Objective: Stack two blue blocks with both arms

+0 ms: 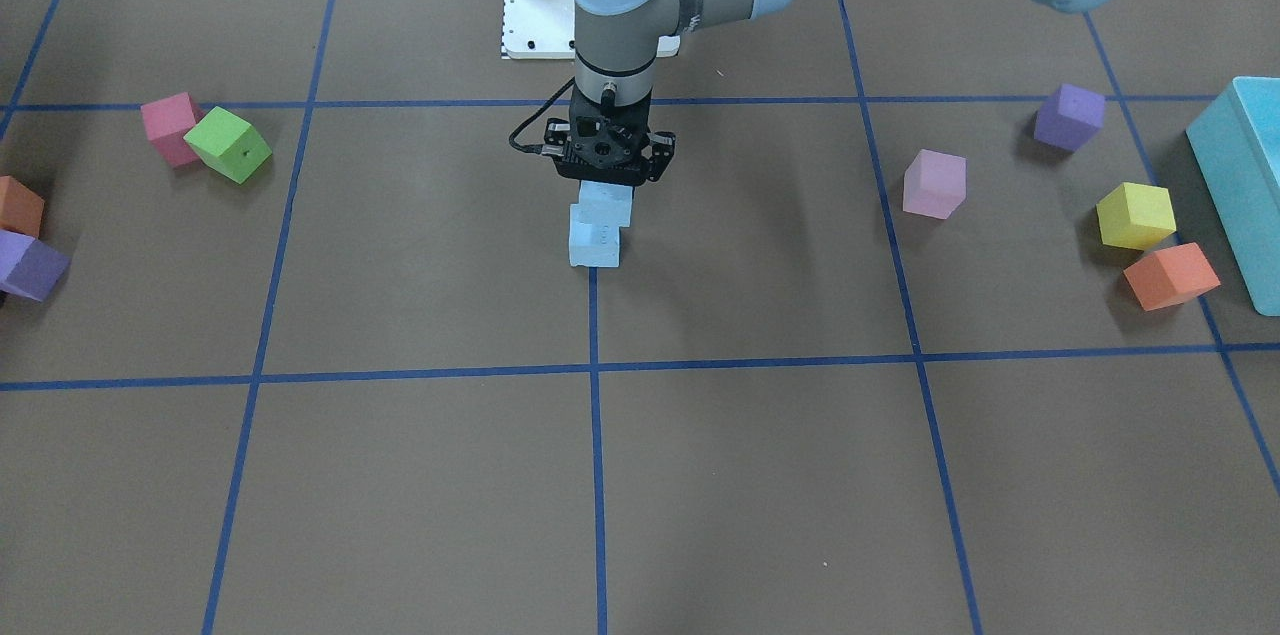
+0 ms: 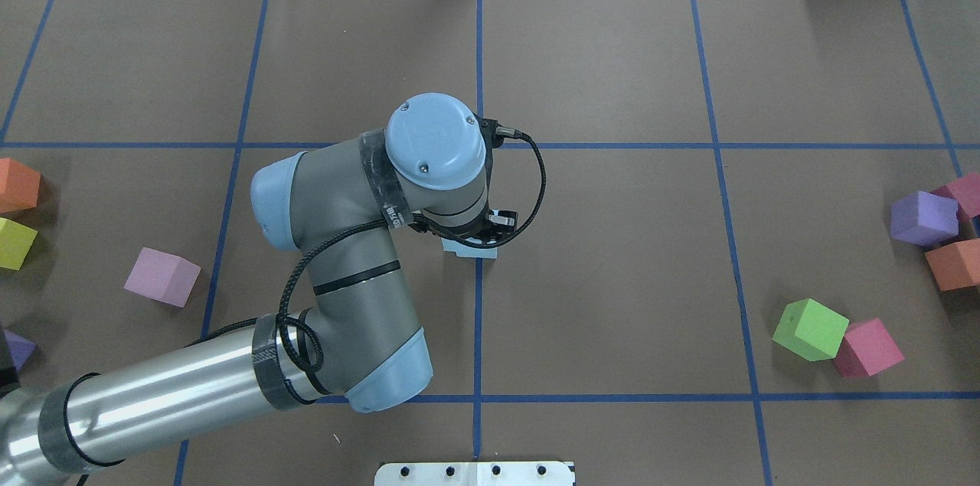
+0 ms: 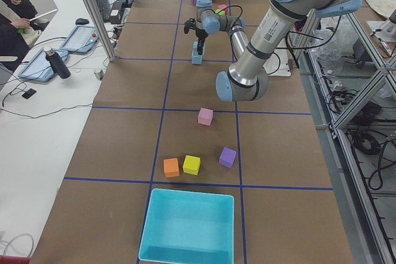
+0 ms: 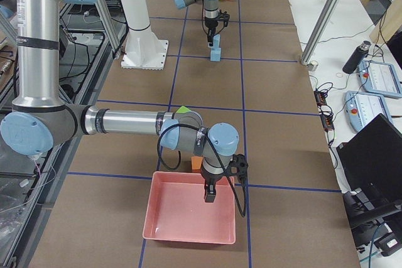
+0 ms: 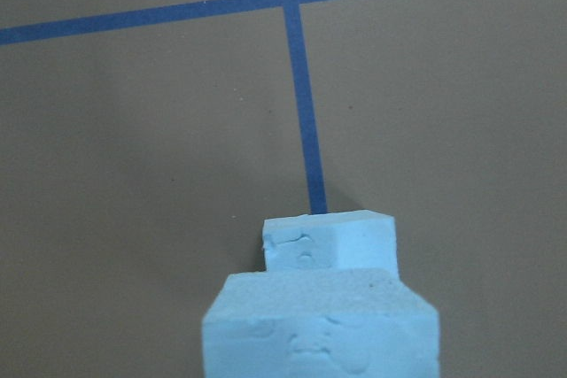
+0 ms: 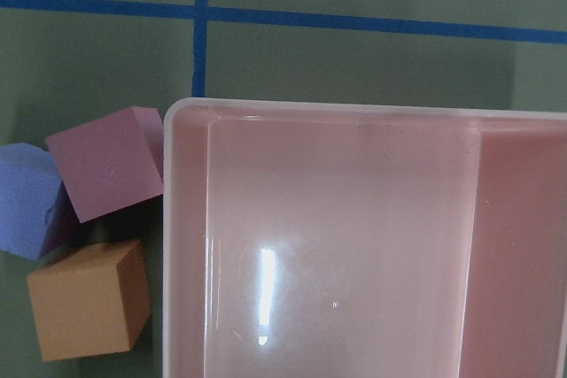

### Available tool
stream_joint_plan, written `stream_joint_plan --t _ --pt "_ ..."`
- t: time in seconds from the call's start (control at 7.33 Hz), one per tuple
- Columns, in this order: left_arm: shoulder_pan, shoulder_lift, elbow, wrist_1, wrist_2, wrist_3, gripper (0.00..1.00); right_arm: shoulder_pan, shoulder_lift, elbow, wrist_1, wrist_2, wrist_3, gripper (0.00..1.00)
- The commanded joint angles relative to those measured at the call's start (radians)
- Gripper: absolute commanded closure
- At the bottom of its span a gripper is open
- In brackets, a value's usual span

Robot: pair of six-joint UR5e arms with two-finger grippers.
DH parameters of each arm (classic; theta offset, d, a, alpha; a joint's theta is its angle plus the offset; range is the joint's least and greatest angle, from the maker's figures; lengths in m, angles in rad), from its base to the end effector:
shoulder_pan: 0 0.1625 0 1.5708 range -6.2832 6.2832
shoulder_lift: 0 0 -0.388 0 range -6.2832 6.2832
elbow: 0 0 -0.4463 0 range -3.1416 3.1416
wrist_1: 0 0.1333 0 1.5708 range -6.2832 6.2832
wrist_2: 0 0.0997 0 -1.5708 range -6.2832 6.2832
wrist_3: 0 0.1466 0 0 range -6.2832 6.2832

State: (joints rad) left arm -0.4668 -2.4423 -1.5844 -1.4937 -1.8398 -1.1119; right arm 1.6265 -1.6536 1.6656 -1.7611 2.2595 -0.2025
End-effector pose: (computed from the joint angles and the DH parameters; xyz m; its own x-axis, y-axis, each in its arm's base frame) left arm 0.6278 -0.4220 0.0924 0.6694 0.1409 -0.7295 -0.0382 0.9871 0.1556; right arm 0.0675 -0.4892 0.6729 0.7600 -0.0453 0.6483 0.1001 0.9938 -0.0479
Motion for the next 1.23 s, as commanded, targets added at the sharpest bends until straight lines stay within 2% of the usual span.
stream_joint_plan --t 0.0,0.68,1.09 --pt "0.004 -0.046 0.063 0.0 0.005 -0.014 0.59 0.001 -0.002 0.0 0.0 0.0 0.0 0.0" --pt "0.001 -0.023 0.069 -0.002 0.004 0.0 0.58 0.001 -0.002 0.0 0.0 0.0 0.0 0.0" --pt "-0.004 -0.024 0.066 -0.02 0.002 -0.011 0.5 0.001 -0.002 0.0 0.0 0.0 0.0 0.0"
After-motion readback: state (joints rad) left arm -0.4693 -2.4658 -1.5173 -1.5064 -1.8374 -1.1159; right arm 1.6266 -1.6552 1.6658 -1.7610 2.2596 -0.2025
